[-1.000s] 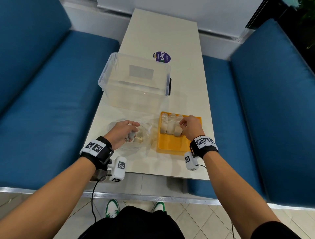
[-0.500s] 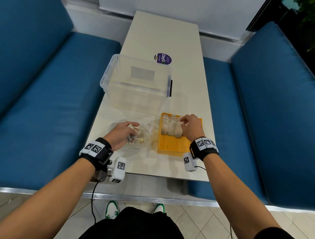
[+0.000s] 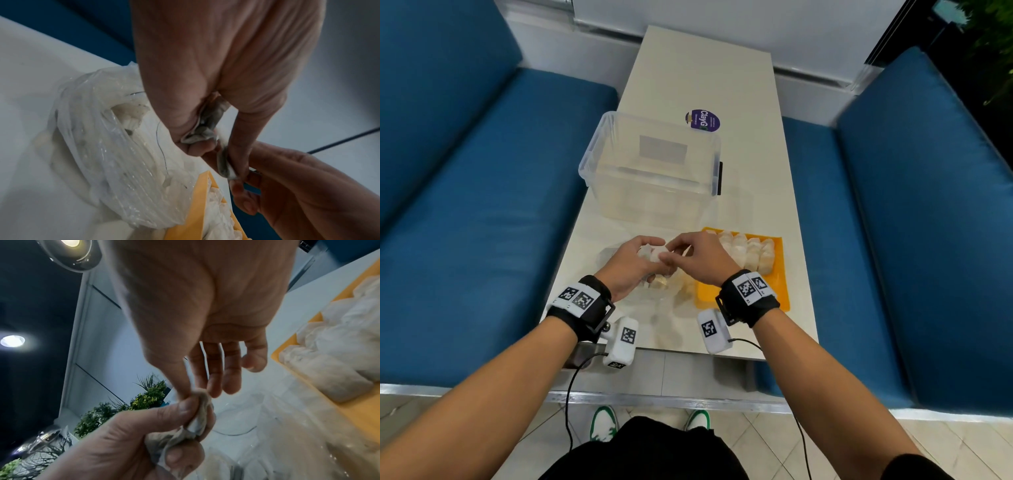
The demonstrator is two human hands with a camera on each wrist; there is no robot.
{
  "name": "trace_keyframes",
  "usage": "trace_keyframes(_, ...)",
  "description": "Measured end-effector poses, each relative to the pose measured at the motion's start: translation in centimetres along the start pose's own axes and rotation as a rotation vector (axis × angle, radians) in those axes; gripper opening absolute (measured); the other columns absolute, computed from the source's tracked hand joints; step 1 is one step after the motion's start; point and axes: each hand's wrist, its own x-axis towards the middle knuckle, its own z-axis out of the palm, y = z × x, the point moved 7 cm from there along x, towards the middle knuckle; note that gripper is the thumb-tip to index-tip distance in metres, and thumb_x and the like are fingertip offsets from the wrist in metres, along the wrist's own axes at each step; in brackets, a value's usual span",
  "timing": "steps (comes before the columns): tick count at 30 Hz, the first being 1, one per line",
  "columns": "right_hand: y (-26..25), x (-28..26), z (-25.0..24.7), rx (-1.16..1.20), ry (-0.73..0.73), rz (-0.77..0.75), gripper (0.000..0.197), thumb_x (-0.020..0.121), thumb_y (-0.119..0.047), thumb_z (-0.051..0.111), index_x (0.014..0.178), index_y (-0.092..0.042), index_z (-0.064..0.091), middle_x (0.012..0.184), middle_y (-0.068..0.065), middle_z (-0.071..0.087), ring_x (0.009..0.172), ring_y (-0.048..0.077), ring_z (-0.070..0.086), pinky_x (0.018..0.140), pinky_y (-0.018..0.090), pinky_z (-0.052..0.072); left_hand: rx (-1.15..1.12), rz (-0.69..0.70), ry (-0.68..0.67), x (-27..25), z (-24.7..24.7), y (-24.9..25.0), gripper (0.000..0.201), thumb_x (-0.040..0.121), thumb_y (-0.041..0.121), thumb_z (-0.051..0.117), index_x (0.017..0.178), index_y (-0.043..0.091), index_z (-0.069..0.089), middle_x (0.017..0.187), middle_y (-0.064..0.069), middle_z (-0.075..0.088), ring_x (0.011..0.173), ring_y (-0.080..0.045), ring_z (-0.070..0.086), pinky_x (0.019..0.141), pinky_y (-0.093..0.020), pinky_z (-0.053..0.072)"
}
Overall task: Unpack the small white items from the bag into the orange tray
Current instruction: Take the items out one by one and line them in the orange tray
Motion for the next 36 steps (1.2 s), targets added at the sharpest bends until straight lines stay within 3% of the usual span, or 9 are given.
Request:
trace_keyframes(4, -0.1, 0.1, -0.5, 0.116, 0.049, 0.001, 0.004, 0.088, -0.017, 0.074, 0.091, -0.015, 0.076, 0.081, -0.006, 0.071, 0.065, -0.001, 0.061, 0.067, 0.019, 0.050, 0.039, 0.019, 0.000, -0.2, -0.2, 0.2, 0.062, 0.075, 0.003, 0.089, 0.128, 0.009, 0.056, 0.098, -0.013, 0.073, 0.075, -0.017, 0.070, 0.053, -0.025, 0.043)
trace_keyframes(7, -0.4, -0.1, -1.1, 0.259, 0.099, 0.028, 0.003, 0.092, -0.014, 0.071, 0.093, -0.012, 0.072, 0.082, 0.004, 0.072, 0.065, 0.013, 0.066, 0.063, 0.021, 0.053, 0.061, 0.039, -0.007, -0.3, -0.5, 0.2, 0.039, 0.089, 0.016, 0.080, 0.123, 0.004, 0.065, 0.099, -0.012, 0.077, 0.087, -0.020, 0.072, 0.055, -0.026, 0.039)
trace_keyframes(11, -0.3, -0.2, -1.4, 0.196, 0.131, 0.021, 0.010, 0.091, -0.026, 0.072, 0.097, -0.018, 0.073, 0.088, -0.003, 0.072, 0.075, 0.016, 0.070, 0.071, 0.025, 0.055, 0.156, 0.094, 0.018, -0.6, -0.4, 0.8, 0.030, 0.092, 0.021, 0.077, 0.112, 0.000, 0.071, 0.090, -0.009, 0.076, 0.074, -0.014, 0.065, 0.055, -0.027, 0.037)
trace_keyframes(14, -0.5, -0.2, -1.5, 0.158, 0.126, 0.009, 0.021, 0.090, -0.033, 0.075, 0.105, -0.018, 0.075, 0.090, -0.006, 0.073, 0.078, 0.010, 0.066, 0.072, 0.018, 0.052, 0.266, 0.113, 0.018, -0.5, -0.3, 0.9, 0.022, 0.092, 0.019, 0.077, 0.106, 0.003, 0.072, 0.085, -0.004, 0.074, 0.065, -0.009, 0.062, 0.055, -0.027, 0.038)
trace_keyframes(17, -1.0, -0.4, -2.2, 0.132, 0.167, -0.026, 0.010, 0.092, -0.026, 0.073, 0.095, -0.017, 0.076, 0.083, -0.009, 0.072, 0.069, -0.002, 0.058, 0.065, 0.009, 0.044, 0.308, 0.114, 0.019, -0.3, -0.3, 0.6, 0.019, 0.091, 0.021, 0.077, 0.105, 0.009, 0.073, 0.086, -0.005, 0.076, 0.064, -0.009, 0.063, 0.055, -0.027, 0.039)
trace_keyframes(22, -1.0, -1.0, -3.5, 0.086, 0.198, -0.069, 0.005, 0.090, -0.024, 0.075, 0.092, -0.020, 0.077, 0.083, -0.010, 0.072, 0.071, 0.000, 0.059, 0.067, 0.008, 0.044, 0.316, 0.109, 0.030, -0.1, -0.2, 0.2, 0.018, 0.095, 0.029, 0.073, 0.109, 0.016, 0.073, 0.086, -0.006, 0.075, 0.062, -0.010, 0.060, 0.053, -0.025, 0.040)
trace_keyframes(27, 2.0, -1.9, -7.3, 0.000, 0.220, -0.008, 0.007, 0.091, -0.025, 0.075, 0.094, -0.019, 0.078, 0.085, -0.008, 0.073, 0.072, -0.003, 0.060, 0.067, 0.007, 0.043, 0.275, 0.010, 0.135, 0.4, -1.4, -0.9, 0.021, 0.104, 0.026, 0.056, 0.109, 0.009, 0.068, 0.073, -0.002, 0.052, 0.054, -0.014, 0.046, 0.050, -0.026, 0.035)
trace_keyframes(32, 8.1, -2.9, -10.0, -0.200, 0.164, 0.149, 0.006, 0.087, -0.019, 0.076, 0.092, -0.020, 0.075, 0.084, -0.008, 0.069, 0.077, 0.003, 0.060, 0.076, 0.020, 0.049, 0.187, -0.052, 0.178, 0.6, -1.8, -1.4, 0.025, 0.109, 0.026, 0.044, 0.105, 0.008, 0.062, 0.071, -0.001, 0.043, 0.053, -0.015, 0.040, 0.049, -0.028, 0.028)
trace_keyframes(36, 11.6, -3.7, -9.4, -0.349, -0.030, 0.244, 0.015, 0.086, -0.018, 0.078, 0.080, -0.029, 0.069, 0.087, -0.008, 0.065, 0.081, 0.009, 0.061, 0.067, 0.013, 0.041, 0.181, -0.060, 0.174, 0.7, -1.6, -1.5, 0.026, 0.109, 0.028, 0.045, 0.103, 0.009, 0.062, 0.069, 0.001, 0.044, 0.053, -0.015, 0.041, 0.048, -0.027, 0.028)
